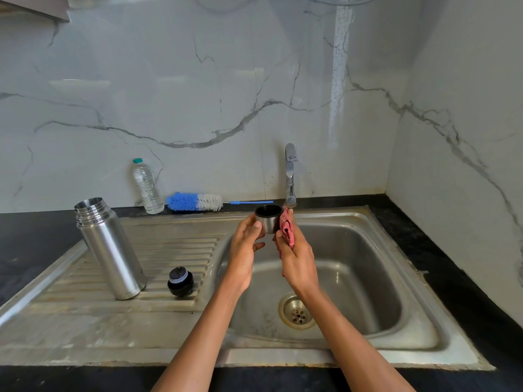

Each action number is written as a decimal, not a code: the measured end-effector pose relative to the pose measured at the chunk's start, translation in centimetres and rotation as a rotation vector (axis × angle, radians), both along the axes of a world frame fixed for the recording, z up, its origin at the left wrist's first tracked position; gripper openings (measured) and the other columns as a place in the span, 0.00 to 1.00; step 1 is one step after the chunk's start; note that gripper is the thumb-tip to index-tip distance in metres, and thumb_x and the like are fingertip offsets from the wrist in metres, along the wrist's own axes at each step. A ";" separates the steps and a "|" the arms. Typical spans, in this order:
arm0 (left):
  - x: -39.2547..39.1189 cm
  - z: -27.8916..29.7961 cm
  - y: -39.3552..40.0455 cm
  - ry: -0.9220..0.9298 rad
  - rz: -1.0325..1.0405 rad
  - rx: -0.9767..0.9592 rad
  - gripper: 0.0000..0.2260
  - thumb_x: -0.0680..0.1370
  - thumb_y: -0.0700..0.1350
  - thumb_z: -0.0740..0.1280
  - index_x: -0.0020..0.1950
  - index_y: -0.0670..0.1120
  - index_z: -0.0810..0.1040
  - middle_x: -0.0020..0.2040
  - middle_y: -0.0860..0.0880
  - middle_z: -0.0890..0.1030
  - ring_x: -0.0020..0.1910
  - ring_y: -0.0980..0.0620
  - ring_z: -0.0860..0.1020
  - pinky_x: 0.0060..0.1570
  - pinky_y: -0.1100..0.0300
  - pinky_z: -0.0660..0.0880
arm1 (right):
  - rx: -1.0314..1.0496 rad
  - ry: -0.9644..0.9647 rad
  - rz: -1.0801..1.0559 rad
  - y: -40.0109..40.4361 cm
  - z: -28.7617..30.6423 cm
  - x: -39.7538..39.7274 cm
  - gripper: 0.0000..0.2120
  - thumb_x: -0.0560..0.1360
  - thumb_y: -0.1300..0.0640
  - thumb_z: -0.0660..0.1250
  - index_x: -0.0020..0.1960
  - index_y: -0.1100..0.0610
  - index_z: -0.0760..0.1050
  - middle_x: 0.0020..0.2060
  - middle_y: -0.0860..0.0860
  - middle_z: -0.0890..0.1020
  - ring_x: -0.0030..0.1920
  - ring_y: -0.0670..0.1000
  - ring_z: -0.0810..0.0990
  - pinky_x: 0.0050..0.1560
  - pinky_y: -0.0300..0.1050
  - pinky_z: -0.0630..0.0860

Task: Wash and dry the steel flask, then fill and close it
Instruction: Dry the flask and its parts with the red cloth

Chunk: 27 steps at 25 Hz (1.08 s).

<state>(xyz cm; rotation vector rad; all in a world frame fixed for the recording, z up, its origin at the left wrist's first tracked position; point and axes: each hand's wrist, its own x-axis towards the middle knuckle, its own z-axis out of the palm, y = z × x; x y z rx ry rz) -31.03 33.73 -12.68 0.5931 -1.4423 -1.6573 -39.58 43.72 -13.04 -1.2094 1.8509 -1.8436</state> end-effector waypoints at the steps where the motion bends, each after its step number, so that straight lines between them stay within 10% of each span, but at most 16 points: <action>1: -0.1 0.0 0.1 0.000 0.018 -0.016 0.21 0.77 0.55 0.71 0.68 0.49 0.77 0.52 0.48 0.83 0.54 0.49 0.80 0.55 0.53 0.74 | -0.005 0.022 -0.006 0.0 0.1 -0.1 0.27 0.84 0.48 0.59 0.80 0.36 0.57 0.77 0.36 0.65 0.77 0.40 0.64 0.77 0.51 0.64; 9: -0.2 0.0 0.7 -0.091 -0.030 -0.077 0.26 0.74 0.57 0.76 0.68 0.48 0.77 0.58 0.47 0.85 0.60 0.48 0.82 0.63 0.47 0.75 | -0.017 -0.002 0.033 -0.3 -0.1 -0.5 0.25 0.82 0.45 0.59 0.78 0.35 0.60 0.75 0.38 0.69 0.75 0.43 0.68 0.74 0.53 0.70; 15: 0.1 0.2 0.0 -0.019 -0.082 -0.008 0.24 0.75 0.51 0.72 0.69 0.45 0.78 0.58 0.44 0.85 0.56 0.47 0.81 0.59 0.49 0.73 | -0.018 -0.163 0.021 -0.5 0.1 -0.7 0.18 0.83 0.48 0.60 0.73 0.42 0.72 0.58 0.45 0.84 0.57 0.50 0.83 0.44 0.41 0.76; 21: 0.2 0.4 0.3 -0.080 -0.039 -0.022 0.16 0.77 0.53 0.71 0.61 0.48 0.82 0.54 0.49 0.86 0.57 0.50 0.81 0.56 0.53 0.73 | -0.002 -0.102 0.031 -0.4 -0.1 -0.2 0.25 0.82 0.46 0.59 0.77 0.34 0.61 0.74 0.39 0.72 0.72 0.46 0.73 0.72 0.54 0.72; 27: 0.2 0.6 0.4 -0.044 -0.005 -0.011 0.26 0.72 0.50 0.77 0.67 0.44 0.76 0.56 0.48 0.86 0.57 0.50 0.83 0.57 0.53 0.74 | -0.017 -0.028 0.060 -0.3 0.0 -0.3 0.26 0.80 0.44 0.59 0.77 0.34 0.61 0.74 0.34 0.70 0.74 0.41 0.69 0.74 0.53 0.69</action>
